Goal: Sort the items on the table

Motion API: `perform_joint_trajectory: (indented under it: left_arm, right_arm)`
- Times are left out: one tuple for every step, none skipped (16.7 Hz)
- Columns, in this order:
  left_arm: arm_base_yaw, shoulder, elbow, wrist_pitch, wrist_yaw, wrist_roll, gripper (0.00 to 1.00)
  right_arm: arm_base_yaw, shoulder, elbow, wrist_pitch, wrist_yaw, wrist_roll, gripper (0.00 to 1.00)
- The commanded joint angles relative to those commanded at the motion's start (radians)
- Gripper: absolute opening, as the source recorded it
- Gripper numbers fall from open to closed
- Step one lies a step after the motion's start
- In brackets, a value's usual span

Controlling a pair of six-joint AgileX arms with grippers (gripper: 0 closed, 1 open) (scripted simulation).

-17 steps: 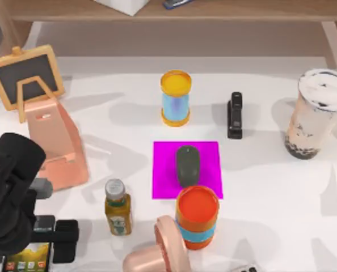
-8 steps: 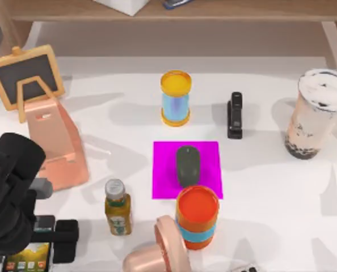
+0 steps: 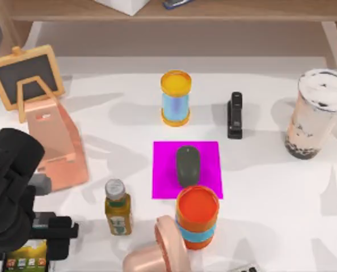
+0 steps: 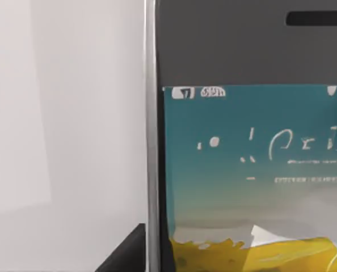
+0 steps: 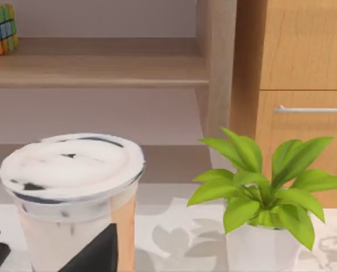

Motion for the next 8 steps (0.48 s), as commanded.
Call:
perform_joint_trajectory:
  left_arm:
    - [0.0, -0.011, 0.01, -0.025, 0.0, 0.0, 0.0]
    - [0.0, -0.02, 0.019, -0.058, 0.0, -0.001, 0.0]
    - [0.0, -0.031, 0.029, -0.088, 0.0, -0.001, 0.0]
    - [0.0, -0.046, 0.042, -0.108, 0.0, -0.002, 0.0]
    - [0.0, -0.056, 0.051, -0.117, 0.0, -0.002, 0.0]
    - [0.0, -0.058, 0.053, -0.118, 0.0, -0.002, 0.0]
    - [0.0, -0.058, 0.053, -0.118, 0.0, -0.002, 0.0]
    - [0.0, -0.053, 0.05, -0.116, -0.001, 0.0, 0.0]
  right_arm:
    - [0.0, 0.0, 0.0, 0.0, 0.0, 0.0, 1.0]
    - [0.0, 0.0, 0.0, 0.0, 0.0, 0.0, 1.0]
    - [0.0, 0.0, 0.0, 0.0, 0.0, 0.0, 1.0]
    - [0.0, 0.0, 0.0, 0.0, 0.0, 0.0, 1.0]
    - [0.0, 0.0, 0.0, 0.0, 0.0, 0.0, 1.0]
    - [0.0, 0.0, 0.0, 0.0, 0.0, 0.0, 1.0]
    - [0.0, 0.0, 0.0, 0.0, 0.0, 0.0, 1.0]
    - [0.0, 0.0, 0.0, 0.0, 0.0, 0.0, 1.0]
